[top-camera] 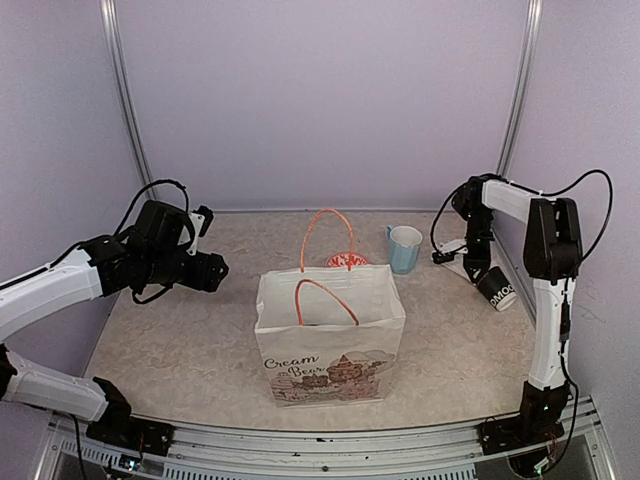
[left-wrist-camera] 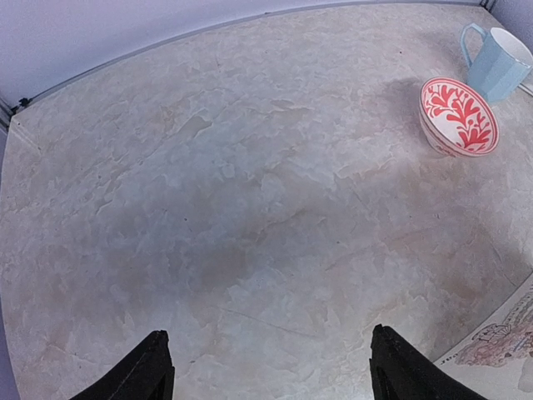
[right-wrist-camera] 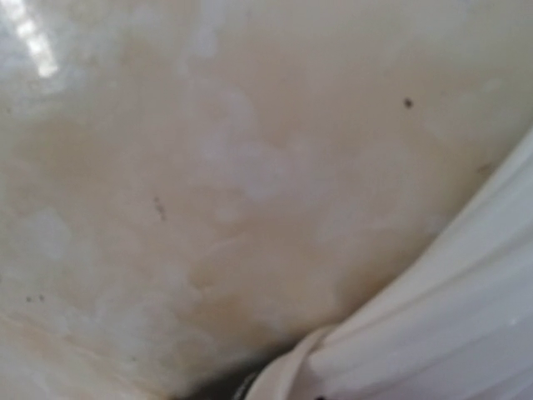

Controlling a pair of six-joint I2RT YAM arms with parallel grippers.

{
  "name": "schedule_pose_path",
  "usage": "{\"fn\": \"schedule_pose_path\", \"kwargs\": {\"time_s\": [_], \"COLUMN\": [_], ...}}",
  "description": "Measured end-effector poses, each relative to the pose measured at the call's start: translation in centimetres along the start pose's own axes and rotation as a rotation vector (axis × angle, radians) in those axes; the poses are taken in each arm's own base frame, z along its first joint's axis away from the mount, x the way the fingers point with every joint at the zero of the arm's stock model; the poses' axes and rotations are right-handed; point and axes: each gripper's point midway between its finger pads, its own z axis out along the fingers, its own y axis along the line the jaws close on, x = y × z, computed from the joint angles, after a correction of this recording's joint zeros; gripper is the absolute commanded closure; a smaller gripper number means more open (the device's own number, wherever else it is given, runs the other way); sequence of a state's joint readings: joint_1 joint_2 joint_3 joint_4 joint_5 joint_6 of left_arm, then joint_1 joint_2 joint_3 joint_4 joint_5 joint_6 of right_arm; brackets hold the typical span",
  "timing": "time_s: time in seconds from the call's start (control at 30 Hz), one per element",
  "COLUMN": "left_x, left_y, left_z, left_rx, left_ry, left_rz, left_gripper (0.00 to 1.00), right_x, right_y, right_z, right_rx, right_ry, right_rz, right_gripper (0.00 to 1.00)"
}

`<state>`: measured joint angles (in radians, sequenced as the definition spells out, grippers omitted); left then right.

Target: Pack the takeout coffee

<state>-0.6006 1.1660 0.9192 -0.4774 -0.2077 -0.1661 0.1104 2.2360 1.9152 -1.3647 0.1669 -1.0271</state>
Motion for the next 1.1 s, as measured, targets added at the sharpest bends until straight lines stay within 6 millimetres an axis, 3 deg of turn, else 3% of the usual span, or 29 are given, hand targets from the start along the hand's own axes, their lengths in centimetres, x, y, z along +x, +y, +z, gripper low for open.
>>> {"fn": "schedule_pose_path", "kwargs": {"time_s": [0.37, 0.77, 1.1], "left_x": [0.3, 0.6, 1.1], "left_y": [0.0, 0.0, 0.0], "left_z": [0.2, 0.5, 0.8], "left_rx": [-0.001, 0.001, 0.000], "left_ry": [0.003, 0.008, 0.015], "left_rz": [0.016, 0.020, 0.031], "left_gripper": [0.20, 0.20, 0.20], "right_x": [0.9, 1.6, 3.1], "right_y": [0.5, 0.4, 0.1], "right_z": [0.5, 0.3, 0.1], "right_rx": [-0.006, 0.011, 0.049], "right_ry": [0.044, 0.080, 0.160], "right_rz": [-0.001, 0.005, 0.002], "right_gripper": [0.89, 0.77, 0.78]}}
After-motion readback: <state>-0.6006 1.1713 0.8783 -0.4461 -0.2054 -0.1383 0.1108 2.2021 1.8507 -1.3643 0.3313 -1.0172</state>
